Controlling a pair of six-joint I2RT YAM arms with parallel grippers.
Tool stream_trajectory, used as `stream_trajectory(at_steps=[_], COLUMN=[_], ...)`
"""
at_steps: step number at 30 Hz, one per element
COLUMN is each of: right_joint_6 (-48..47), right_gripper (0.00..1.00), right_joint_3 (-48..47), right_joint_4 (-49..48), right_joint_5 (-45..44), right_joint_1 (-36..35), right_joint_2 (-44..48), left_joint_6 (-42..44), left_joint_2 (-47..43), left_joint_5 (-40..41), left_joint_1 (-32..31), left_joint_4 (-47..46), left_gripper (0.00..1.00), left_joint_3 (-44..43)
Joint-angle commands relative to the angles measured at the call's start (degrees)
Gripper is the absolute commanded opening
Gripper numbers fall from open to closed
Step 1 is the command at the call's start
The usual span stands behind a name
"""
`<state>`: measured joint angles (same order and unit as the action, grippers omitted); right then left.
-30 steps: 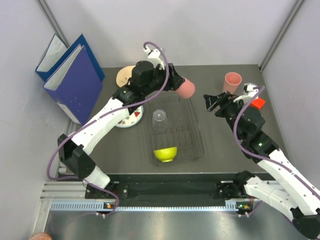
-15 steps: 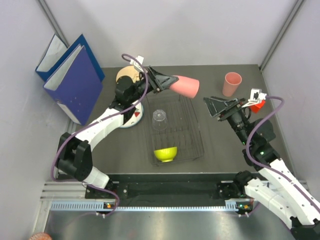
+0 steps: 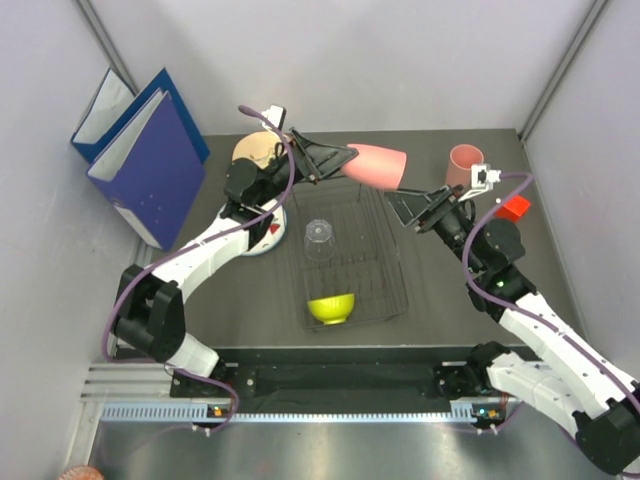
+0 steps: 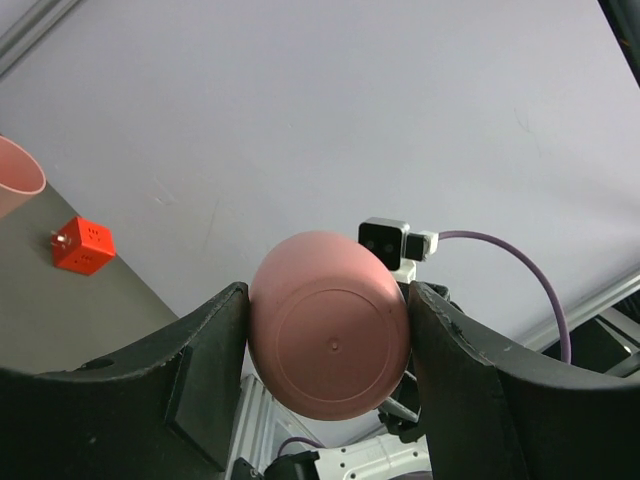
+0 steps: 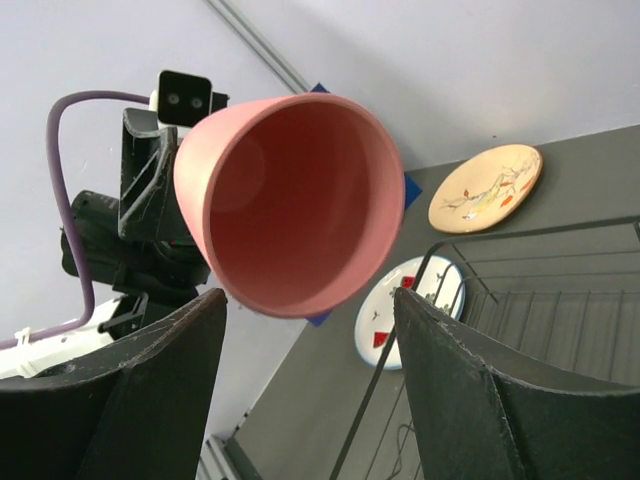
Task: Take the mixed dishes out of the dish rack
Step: Pick up the cup from the dish rack.
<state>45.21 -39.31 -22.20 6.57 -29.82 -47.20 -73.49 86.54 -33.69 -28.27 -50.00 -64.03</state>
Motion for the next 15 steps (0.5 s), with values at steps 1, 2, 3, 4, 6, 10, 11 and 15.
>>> stream_trajectory(at_steps=[1, 2, 3, 4, 6, 10, 11, 15], right_joint_6=[0.67, 0.75, 0.76, 0.84, 0.76, -0.12, -0.21, -0.56], right_gripper=[0.67, 0.66, 0.65, 0.63, 0.61, 0.59, 0.53, 0.08], right_joint_3=[-3.93, -3.93, -4.11, -4.11, -4.46, -4.9, -4.81, -6.03], right_joint_4=[-8.46, -9.09, -9.88, -10.49, -11.81, -11.47, -11.21, -8.93], right_joint_5=[2.13, 2.31, 2.4, 2.48, 2.66, 2.49, 2.14, 2.75], right_joint_1=[0.38, 0.38, 0.38, 0.29, 0.38, 0.29, 0.29, 0.38], right_joint_2=[-1.93, -2.54, -2.89, -3.16, -3.78, -4.3, -4.04, -4.92], left_joint_6=[-1.13, -1.3, -1.3, -1.39, -1.48, -1.56, -1.48, -1.74], left_joint_2=[0.47, 0.56, 0.73, 0.99, 1.35, 2.05, 2.14, 2.58], left_joint_5=[-0.85, -1.02, -1.11, -1.03, -1.11, -1.2, -1.2, -1.11], left_joint_1=[-0.38, -0.47, -0.47, -0.47, -0.56, -0.56, -0.56, -0.73], left_joint_4=[-5.37, -5.37, -5.37, -5.37, -5.55, -5.55, -5.46, -5.37], left_gripper=[0.0, 0.0, 0.0, 0.0, 0.0, 0.0, 0.0, 0.0], left_joint_3=[0.48, 0.48, 0.4, 0.48, 0.4, 0.31, 0.22, 0.13])
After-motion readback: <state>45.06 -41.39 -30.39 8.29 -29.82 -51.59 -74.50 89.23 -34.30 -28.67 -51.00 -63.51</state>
